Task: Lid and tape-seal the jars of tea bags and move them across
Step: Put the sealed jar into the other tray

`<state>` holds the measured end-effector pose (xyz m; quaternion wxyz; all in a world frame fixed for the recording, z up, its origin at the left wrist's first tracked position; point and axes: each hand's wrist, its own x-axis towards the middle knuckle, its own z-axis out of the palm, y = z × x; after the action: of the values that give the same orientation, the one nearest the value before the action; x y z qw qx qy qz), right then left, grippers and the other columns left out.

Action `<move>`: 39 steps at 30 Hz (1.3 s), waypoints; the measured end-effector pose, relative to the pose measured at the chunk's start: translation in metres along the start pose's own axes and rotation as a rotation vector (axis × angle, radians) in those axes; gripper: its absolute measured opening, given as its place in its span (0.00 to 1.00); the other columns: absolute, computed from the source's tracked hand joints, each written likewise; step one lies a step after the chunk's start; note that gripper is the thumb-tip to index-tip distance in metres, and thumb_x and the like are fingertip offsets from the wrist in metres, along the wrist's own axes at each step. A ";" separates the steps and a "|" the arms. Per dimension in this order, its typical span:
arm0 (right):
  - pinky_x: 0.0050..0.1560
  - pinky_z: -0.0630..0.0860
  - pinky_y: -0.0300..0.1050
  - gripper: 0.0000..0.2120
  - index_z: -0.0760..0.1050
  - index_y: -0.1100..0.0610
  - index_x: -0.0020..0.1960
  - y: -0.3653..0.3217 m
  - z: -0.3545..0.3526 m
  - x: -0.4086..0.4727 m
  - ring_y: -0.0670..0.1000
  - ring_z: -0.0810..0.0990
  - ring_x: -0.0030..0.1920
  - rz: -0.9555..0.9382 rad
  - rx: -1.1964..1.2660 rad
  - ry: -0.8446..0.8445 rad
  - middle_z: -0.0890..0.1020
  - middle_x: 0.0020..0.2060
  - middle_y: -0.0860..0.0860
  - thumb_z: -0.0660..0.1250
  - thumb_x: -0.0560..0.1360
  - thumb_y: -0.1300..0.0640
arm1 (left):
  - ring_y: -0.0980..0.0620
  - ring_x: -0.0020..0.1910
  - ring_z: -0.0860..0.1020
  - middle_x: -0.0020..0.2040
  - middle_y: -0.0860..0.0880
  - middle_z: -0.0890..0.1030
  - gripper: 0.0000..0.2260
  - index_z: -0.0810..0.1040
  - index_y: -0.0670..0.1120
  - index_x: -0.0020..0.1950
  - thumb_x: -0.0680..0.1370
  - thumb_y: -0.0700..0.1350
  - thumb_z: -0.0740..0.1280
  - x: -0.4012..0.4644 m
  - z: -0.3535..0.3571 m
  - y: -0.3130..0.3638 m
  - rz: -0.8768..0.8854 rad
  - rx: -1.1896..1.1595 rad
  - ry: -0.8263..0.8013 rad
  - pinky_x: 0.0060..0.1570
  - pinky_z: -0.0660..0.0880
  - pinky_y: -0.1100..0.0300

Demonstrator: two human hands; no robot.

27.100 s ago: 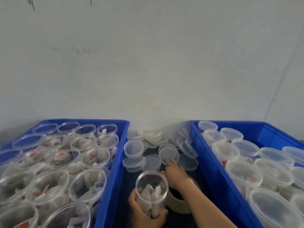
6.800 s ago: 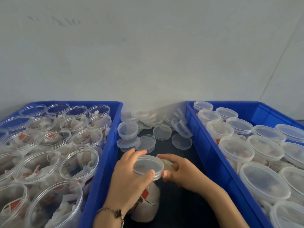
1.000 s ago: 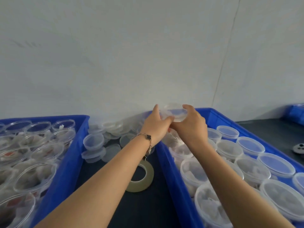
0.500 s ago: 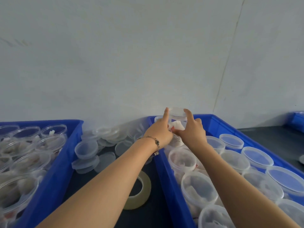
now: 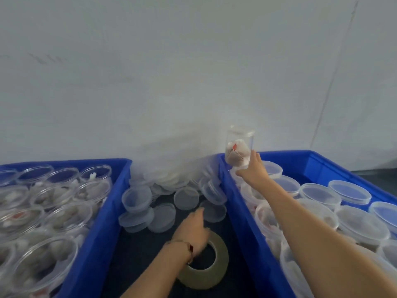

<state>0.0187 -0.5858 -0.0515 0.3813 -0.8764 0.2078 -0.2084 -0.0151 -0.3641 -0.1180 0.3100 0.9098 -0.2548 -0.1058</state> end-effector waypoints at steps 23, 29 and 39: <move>0.49 0.76 0.57 0.51 0.28 0.43 0.73 -0.065 0.050 0.070 0.64 0.75 0.49 -0.008 -0.204 0.282 0.67 0.58 0.60 0.67 0.73 0.58 | 0.61 0.40 0.83 0.40 0.58 0.84 0.20 0.85 0.51 0.37 0.51 0.60 0.77 -0.028 0.031 -0.050 0.367 0.415 0.407 0.45 0.73 0.66; 0.41 0.71 0.51 0.35 0.50 0.42 0.72 -0.021 0.004 0.078 0.63 0.74 0.44 0.012 -0.163 0.442 0.65 0.55 0.61 0.67 0.75 0.55 | 0.56 0.39 0.84 0.40 0.53 0.84 0.17 0.85 0.47 0.33 0.57 0.56 0.63 -0.027 0.041 -0.043 0.298 0.319 0.412 0.46 0.67 0.63; 0.44 0.71 0.50 0.30 0.52 0.47 0.70 0.056 -0.041 0.108 0.58 0.73 0.45 0.200 0.136 0.404 0.57 0.68 0.56 0.65 0.75 0.53 | 0.54 0.42 0.83 0.38 0.49 0.84 0.27 0.84 0.45 0.32 0.78 0.53 0.50 -0.017 0.064 -0.041 0.366 0.316 0.749 0.48 0.69 0.61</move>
<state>0.0751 -0.7011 -0.0460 0.4090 -0.7640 0.3514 -0.3543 -0.0357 -0.3598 -0.1926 0.2519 0.8614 -0.2948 0.3280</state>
